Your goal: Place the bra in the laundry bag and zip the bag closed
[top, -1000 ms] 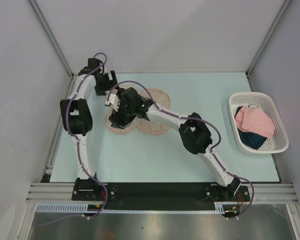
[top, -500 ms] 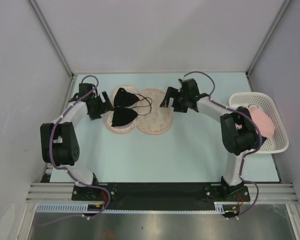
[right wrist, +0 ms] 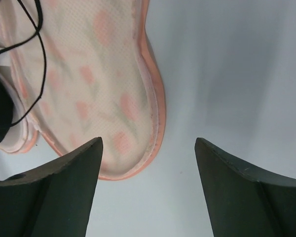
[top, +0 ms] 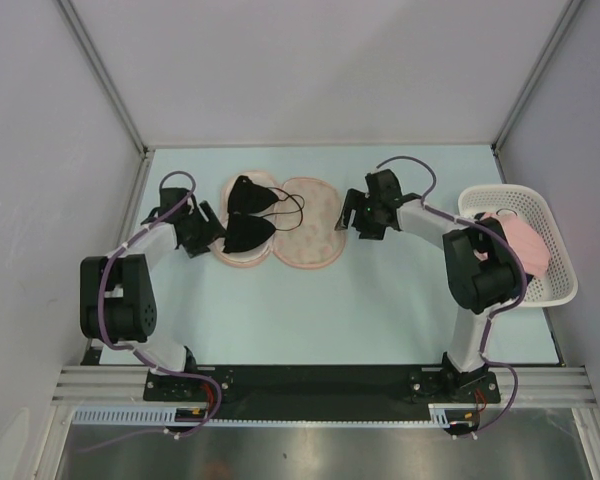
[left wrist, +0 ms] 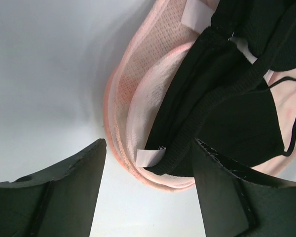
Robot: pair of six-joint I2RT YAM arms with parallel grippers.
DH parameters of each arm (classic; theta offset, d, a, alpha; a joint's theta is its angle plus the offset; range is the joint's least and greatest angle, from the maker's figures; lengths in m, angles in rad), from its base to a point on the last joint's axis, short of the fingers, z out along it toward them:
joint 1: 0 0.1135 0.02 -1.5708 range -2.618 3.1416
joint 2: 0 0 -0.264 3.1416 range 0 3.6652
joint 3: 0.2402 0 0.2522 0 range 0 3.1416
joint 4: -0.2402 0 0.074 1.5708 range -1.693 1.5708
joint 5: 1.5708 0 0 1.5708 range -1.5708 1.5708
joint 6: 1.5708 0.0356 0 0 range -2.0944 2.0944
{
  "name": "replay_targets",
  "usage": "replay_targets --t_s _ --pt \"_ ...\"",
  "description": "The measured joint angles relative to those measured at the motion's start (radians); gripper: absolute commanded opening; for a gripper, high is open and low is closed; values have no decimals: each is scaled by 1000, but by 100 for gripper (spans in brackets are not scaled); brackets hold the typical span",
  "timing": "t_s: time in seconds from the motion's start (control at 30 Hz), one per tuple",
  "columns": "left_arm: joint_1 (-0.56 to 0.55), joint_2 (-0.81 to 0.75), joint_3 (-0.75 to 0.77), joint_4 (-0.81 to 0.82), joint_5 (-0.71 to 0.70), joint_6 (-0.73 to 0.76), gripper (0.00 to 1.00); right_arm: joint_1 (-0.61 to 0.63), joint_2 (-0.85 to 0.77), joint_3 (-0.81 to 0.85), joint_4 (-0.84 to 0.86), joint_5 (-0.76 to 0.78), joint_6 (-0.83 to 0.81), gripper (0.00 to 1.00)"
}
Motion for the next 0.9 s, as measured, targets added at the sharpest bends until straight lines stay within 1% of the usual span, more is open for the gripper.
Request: replay_targets --t_s 0.07,0.13,0.17,0.2,0.23,0.3,0.33,0.4,0.43,0.47,0.6,0.63,0.7,0.77,0.8,0.87,0.9 --pt "0 0 -23 23 18 -16 70 13 9 0 -9 15 1 70" --pt "0 3 -44 45 34 -35 67 36 24 7 -27 42 4 68" --pt "0 4 -54 58 41 -42 67 50 36 14 -41 57 5 48" --pt "0 5 -63 67 44 -47 67 64 49 24 -56 75 4 42" --pt "0 5 -76 79 51 -58 67 80 64 36 -68 95 -1 42" --pt "0 5 -92 94 56 -70 67 103 103 73 -101 123 2 35" --pt "0 5 -101 103 57 -76 68 112 116 90 -108 131 4 34" --pt "0 5 -112 109 57 -86 69 133 136 119 -116 170 3 26" --pt "0 5 -115 111 58 -87 71 138 140 123 -119 184 3 19" --pt "0 5 -117 114 58 -88 72 144 140 123 -120 204 4 0" --pt "0 -39 -156 135 64 -89 86 148 117 86 -100 267 13 0" --pt "0 -71 -174 134 64 -89 87 147 101 61 -80 279 11 0" --pt "-2 -157 -209 129 53 -86 84 151 61 10 -60 313 0 0" --pt "-17 -267 -234 122 32 -76 85 156 15 -23 -62 348 -15 0" --pt "-38 -322 -237 119 20 -66 85 159 -6 -28 -67 363 -23 0" --pt "-119 -397 -230 127 2 -38 85 164 -53 -29 -74 388 -36 0" --pt "-190 -426 -218 129 0 -18 86 166 -79 -29 -78 397 -40 0"
